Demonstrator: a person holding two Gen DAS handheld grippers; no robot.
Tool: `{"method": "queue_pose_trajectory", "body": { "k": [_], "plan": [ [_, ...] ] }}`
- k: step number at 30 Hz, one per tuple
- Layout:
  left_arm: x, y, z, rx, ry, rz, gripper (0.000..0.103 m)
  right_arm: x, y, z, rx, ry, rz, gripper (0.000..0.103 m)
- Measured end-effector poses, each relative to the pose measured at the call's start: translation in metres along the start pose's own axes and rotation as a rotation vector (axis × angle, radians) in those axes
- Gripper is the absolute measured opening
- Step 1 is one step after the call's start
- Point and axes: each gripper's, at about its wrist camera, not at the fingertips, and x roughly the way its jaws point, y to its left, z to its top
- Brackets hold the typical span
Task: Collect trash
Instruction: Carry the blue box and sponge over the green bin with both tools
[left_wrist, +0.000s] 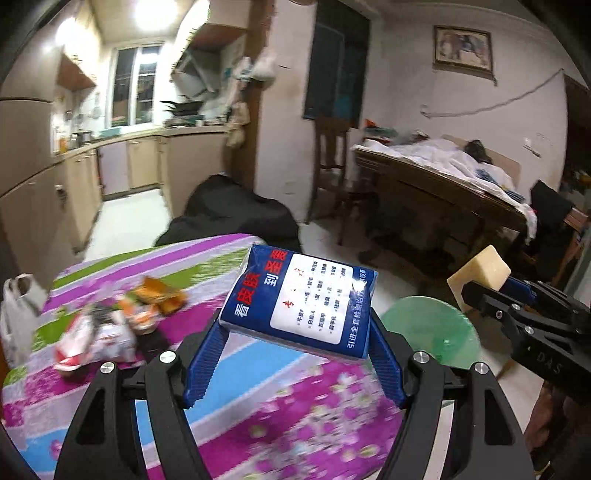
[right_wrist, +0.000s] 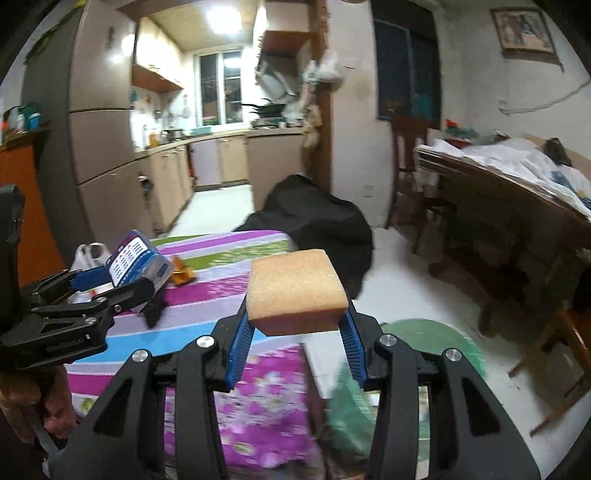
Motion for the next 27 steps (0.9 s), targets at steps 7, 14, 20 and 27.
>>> {"method": "queue_pose_trajectory", "body": {
  "k": [7,14,20,27],
  "plan": [
    [0.053,-0.056,0.011,0.035,0.066,-0.102,0.073,0.006,-0.065,-0.003,0.045,0.063,-0.073,0.042],
    [0.119,-0.106,0.015,0.083,0.162,-0.186,0.073,0.028,-0.129,-0.018,0.149,0.201,-0.095,0.042],
    [0.182,-0.146,0.006,0.117,0.269,-0.219,0.073,0.057,-0.169,-0.038,0.208,0.318,-0.100,0.042],
    [0.239,-0.161,-0.008,0.132,0.380,-0.235,0.073,0.091,-0.196,-0.061,0.233,0.436,-0.080,0.042]
  ]
}}
